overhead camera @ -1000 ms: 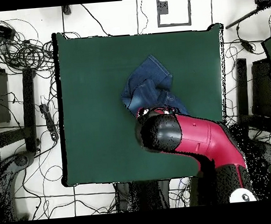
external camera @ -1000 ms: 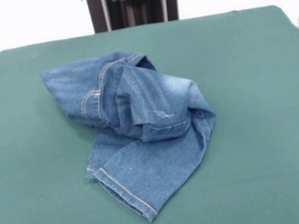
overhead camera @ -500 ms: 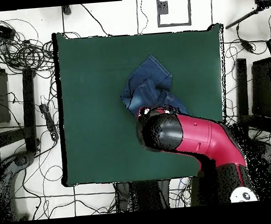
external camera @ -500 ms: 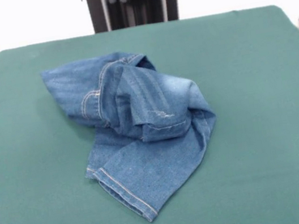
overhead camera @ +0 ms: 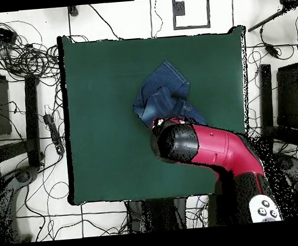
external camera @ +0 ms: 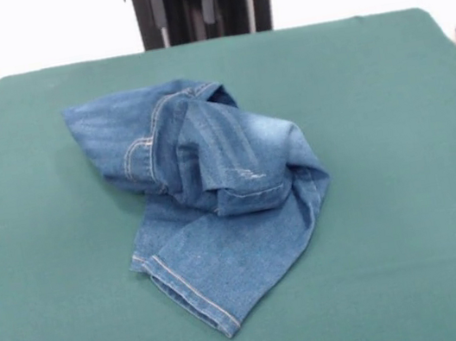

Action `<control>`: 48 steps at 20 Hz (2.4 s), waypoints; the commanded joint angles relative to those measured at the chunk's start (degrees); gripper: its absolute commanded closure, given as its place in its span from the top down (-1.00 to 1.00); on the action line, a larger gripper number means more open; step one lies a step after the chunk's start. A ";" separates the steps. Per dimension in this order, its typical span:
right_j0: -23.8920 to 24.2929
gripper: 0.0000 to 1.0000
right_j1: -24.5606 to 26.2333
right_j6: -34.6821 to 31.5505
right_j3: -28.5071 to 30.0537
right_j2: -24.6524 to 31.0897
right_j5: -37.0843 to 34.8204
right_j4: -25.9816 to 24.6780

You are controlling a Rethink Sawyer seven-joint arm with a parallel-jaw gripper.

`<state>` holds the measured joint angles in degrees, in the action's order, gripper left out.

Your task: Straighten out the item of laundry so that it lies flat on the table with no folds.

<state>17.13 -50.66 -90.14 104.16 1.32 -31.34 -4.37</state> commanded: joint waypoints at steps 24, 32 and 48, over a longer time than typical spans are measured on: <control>2.14 1.00 19.23 -3.05 -9.23 8.32 6.65 0.87; 2.07 1.00 21.61 -3.78 -10.73 8.25 7.60 -0.02; 0.48 -1.00 16.22 -8.44 -4.39 6.22 7.70 1.39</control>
<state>19.95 -32.21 -90.14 96.38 3.18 -22.75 -4.36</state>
